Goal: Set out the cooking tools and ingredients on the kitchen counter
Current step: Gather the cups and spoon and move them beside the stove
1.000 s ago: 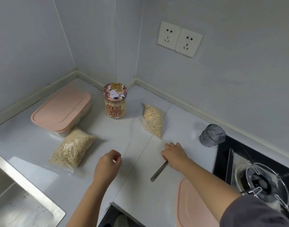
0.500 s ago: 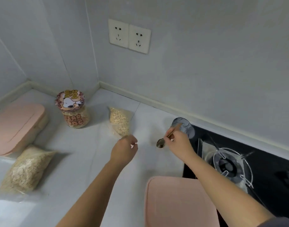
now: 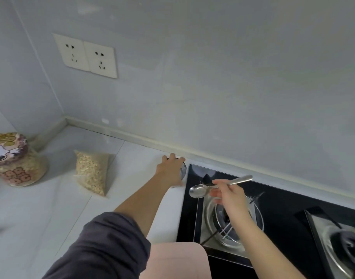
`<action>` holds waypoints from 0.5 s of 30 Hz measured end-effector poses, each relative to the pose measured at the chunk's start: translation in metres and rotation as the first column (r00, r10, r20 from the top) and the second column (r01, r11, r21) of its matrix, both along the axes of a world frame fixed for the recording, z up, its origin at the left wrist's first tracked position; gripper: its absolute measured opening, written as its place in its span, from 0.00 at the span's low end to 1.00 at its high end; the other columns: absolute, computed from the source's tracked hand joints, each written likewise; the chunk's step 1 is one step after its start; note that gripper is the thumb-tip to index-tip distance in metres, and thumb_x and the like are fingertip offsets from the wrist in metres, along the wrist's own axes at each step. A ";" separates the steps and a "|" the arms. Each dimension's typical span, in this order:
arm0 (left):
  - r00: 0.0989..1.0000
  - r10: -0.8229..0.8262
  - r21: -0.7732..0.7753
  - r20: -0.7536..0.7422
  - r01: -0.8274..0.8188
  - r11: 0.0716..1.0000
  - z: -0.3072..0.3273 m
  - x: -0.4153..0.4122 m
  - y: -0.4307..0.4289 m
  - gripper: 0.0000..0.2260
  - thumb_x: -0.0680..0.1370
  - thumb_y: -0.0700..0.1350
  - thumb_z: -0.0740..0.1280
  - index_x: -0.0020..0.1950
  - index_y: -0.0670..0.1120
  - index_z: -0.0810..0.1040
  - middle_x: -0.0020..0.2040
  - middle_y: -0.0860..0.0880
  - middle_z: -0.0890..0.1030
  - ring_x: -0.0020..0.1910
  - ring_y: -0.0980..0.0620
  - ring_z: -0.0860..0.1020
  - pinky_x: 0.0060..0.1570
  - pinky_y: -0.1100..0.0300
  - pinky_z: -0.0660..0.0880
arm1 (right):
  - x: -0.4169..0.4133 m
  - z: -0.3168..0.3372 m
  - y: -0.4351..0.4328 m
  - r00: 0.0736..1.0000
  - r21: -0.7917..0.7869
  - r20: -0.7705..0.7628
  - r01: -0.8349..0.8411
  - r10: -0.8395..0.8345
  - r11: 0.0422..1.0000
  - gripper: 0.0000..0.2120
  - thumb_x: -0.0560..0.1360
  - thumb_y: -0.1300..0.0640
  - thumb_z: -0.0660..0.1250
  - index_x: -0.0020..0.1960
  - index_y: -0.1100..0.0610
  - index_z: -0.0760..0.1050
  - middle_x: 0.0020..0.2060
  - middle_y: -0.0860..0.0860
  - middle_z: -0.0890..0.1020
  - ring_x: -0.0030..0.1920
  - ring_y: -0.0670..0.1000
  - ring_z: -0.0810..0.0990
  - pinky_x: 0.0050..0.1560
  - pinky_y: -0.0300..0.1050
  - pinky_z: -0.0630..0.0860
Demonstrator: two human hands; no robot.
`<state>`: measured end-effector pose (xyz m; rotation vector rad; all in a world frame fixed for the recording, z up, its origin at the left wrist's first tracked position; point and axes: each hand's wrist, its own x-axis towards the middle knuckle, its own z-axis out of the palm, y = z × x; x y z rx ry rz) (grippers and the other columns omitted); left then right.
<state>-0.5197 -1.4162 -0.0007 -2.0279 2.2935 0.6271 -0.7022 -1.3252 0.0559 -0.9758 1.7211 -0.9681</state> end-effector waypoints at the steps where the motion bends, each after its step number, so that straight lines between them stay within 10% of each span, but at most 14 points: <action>1: 1.000 0.015 -0.010 0.016 -0.015 1.000 0.000 0.002 0.001 0.35 0.68 0.53 0.72 0.71 0.54 0.59 0.64 0.46 0.63 0.62 0.42 0.64 0.50 0.52 0.75 | -0.003 -0.001 0.001 1.000 0.004 0.013 -0.002 0.002 1.000 0.09 0.80 0.61 0.61 0.48 0.58 0.80 0.41 0.56 0.85 0.43 0.55 0.85 0.46 0.50 0.82; 8: 0.919 0.257 -0.157 -0.300 -0.313 0.937 0.021 0.017 0.056 0.23 0.70 0.60 0.65 0.62 0.56 0.65 0.56 0.50 0.67 0.54 0.48 0.69 0.46 0.54 0.74 | -0.010 0.007 0.019 0.986 -0.035 0.144 0.091 -0.085 0.995 0.09 0.80 0.61 0.60 0.51 0.60 0.80 0.44 0.57 0.84 0.45 0.57 0.84 0.48 0.52 0.82; 15: 0.423 0.278 0.016 -0.863 -0.527 0.850 0.051 0.032 0.133 0.25 0.65 0.60 0.68 0.59 0.57 0.69 0.55 0.52 0.72 0.51 0.57 0.75 0.47 0.61 0.74 | -0.004 0.028 0.067 0.920 -0.094 0.325 0.261 -0.218 0.961 0.10 0.81 0.59 0.61 0.52 0.62 0.79 0.41 0.58 0.86 0.42 0.55 0.86 0.44 0.45 0.83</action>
